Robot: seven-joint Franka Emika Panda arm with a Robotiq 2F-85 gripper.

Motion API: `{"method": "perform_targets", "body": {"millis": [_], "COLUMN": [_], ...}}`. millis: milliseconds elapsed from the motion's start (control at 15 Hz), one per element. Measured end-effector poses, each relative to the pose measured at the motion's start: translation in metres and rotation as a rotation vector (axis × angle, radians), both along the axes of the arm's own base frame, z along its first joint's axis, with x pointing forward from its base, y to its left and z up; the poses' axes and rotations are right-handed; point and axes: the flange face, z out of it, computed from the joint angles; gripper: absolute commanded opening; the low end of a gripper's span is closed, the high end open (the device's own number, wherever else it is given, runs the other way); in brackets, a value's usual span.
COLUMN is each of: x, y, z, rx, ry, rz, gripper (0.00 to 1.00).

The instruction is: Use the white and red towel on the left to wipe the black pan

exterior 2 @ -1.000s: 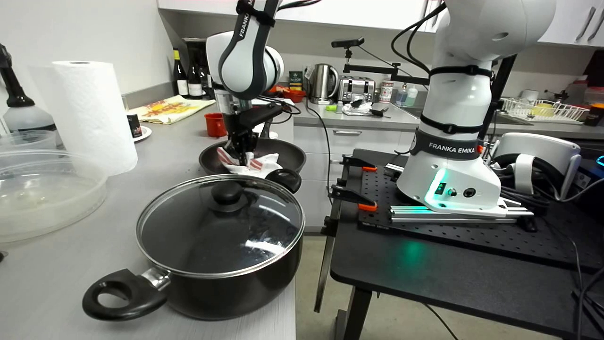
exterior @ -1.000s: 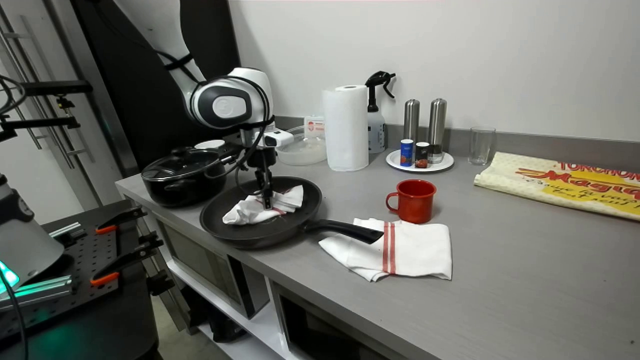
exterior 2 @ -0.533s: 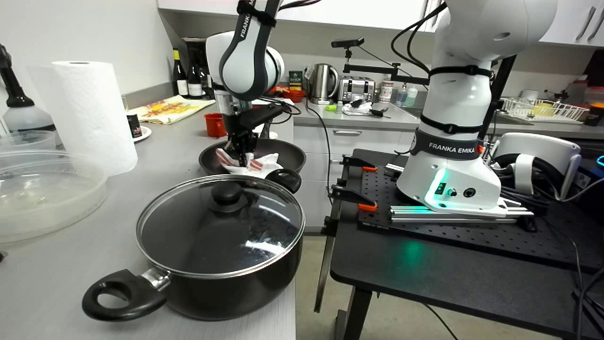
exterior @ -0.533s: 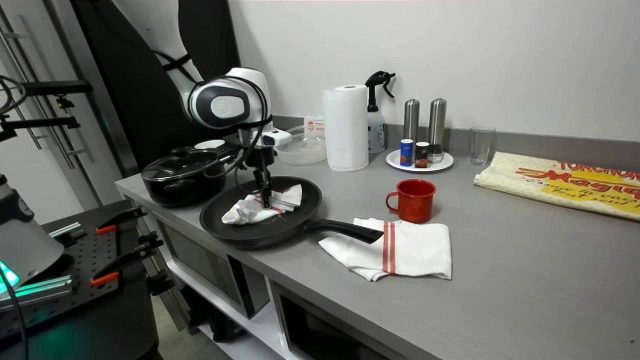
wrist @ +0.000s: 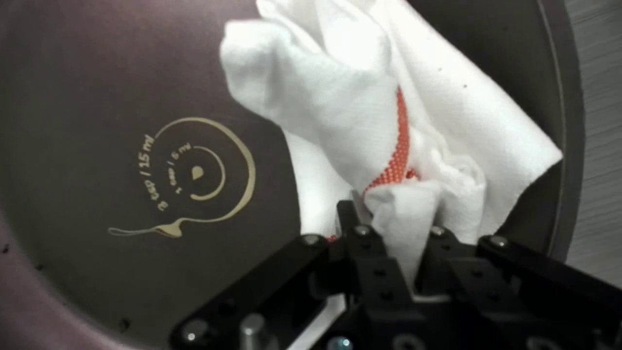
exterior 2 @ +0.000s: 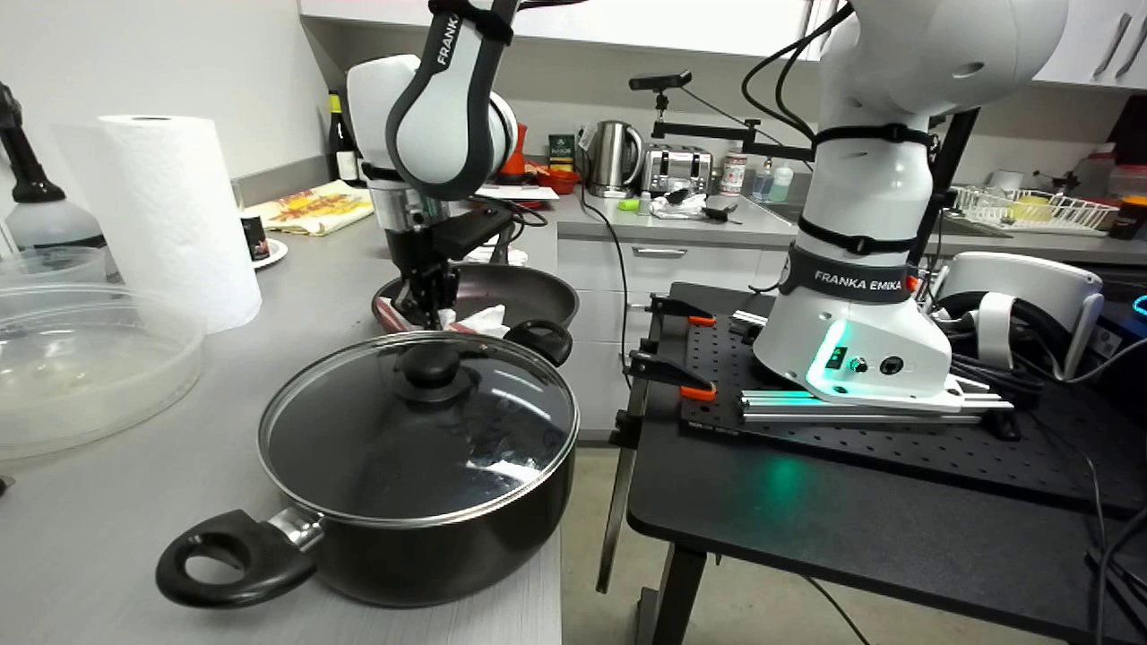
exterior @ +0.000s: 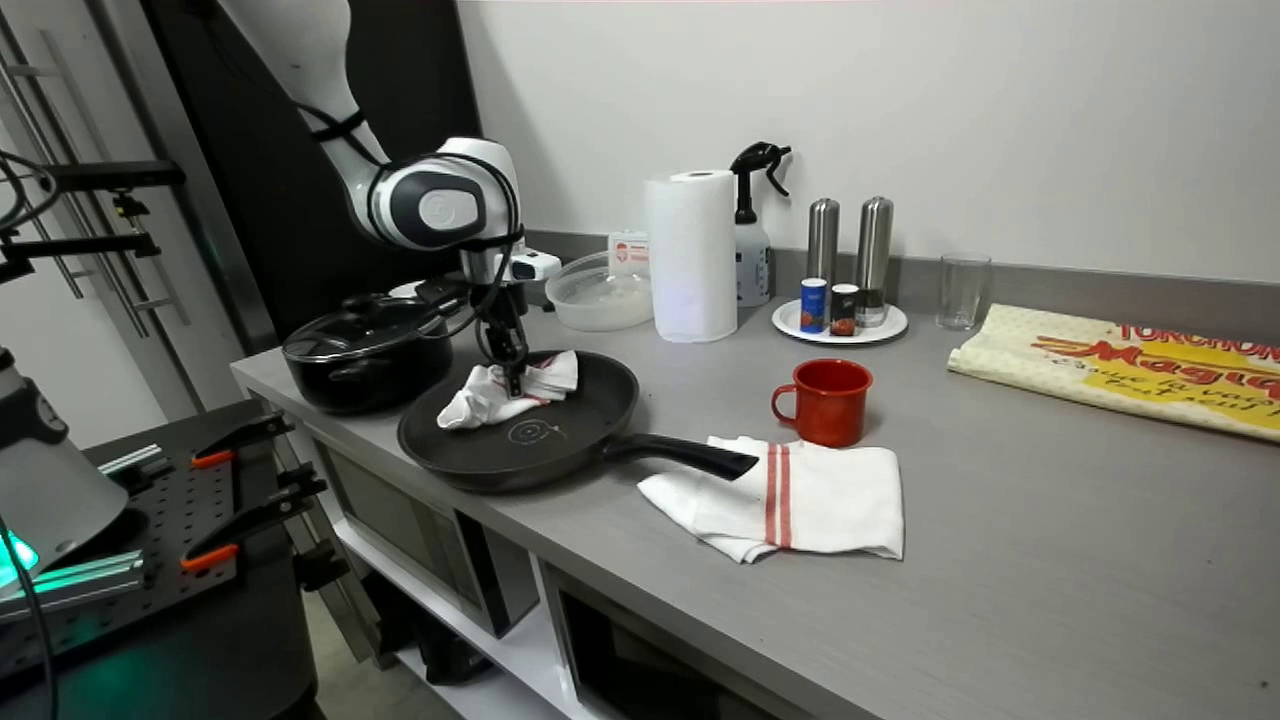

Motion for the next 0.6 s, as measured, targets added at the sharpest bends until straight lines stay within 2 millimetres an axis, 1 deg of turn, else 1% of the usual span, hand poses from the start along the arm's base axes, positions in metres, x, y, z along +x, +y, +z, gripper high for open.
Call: {"method": "perform_targets", "body": {"millis": [200, 333, 467, 600], "x": [-0.002, -0.004, -0.004, -0.005], "y": [0.027, 0.039, 0.044, 0.043], "z": [0.0, 0.0, 0.0, 0.0], "rx": [0.039, 0.059, 0.078, 0.105], "ry": [0.006, 0.009, 0.011, 0.012], "rz": [0.082, 0.12, 0.146, 0.162], "gripper": [0.04, 0.04, 0.04, 0.04]}}
